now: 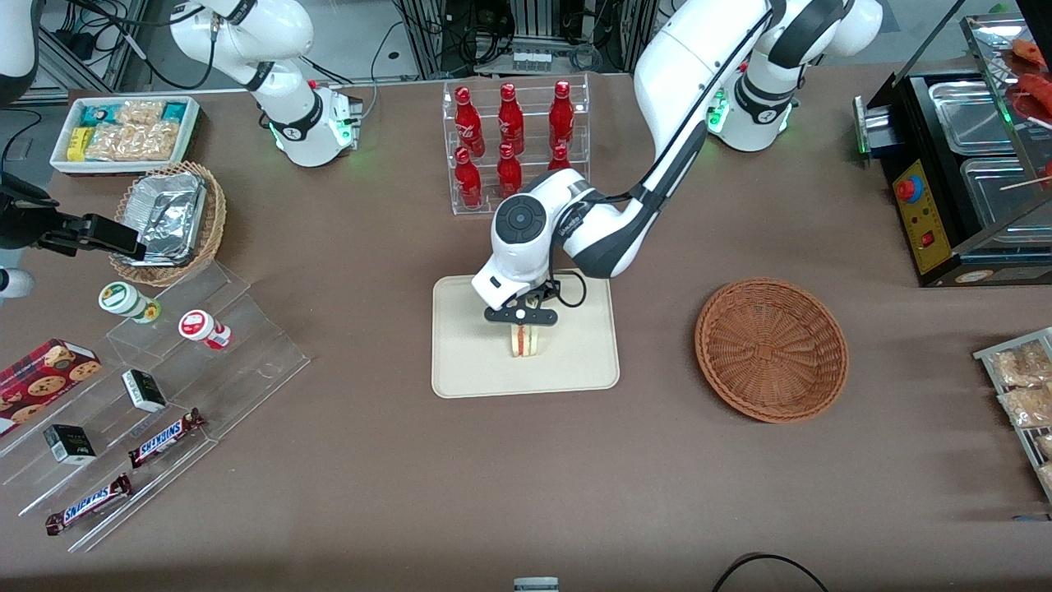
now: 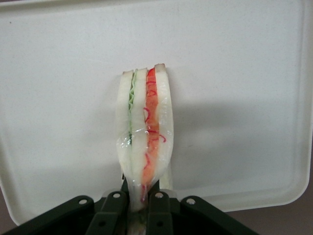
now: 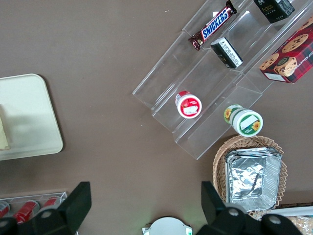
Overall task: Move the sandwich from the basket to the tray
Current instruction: 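Lower the sandwich onto the tray, open the left gripper and lift away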
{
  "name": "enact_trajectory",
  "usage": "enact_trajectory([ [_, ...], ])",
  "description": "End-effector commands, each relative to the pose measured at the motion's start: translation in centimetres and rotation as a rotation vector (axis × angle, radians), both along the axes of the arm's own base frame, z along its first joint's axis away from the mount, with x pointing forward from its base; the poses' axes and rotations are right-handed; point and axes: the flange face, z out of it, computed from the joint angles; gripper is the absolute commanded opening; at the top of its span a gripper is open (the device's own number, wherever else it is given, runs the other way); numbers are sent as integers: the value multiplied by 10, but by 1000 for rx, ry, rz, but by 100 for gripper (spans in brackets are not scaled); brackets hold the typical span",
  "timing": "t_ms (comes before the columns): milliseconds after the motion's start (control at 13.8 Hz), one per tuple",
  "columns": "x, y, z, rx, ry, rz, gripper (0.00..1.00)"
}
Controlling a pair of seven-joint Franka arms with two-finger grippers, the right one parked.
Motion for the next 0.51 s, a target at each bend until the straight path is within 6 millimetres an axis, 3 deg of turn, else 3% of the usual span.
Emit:
enact_trajectory([
  [0, 1, -7, -7, 0, -8, 32, 1],
  [73, 1, -7, -7, -1, -6, 34, 11],
  [145, 1, -7, -7, -2, -4, 37, 60],
  [218, 2, -6, -5, -2, -7, 37, 99],
  [435, 12, -2, 22, -22, -30, 121, 100],
])
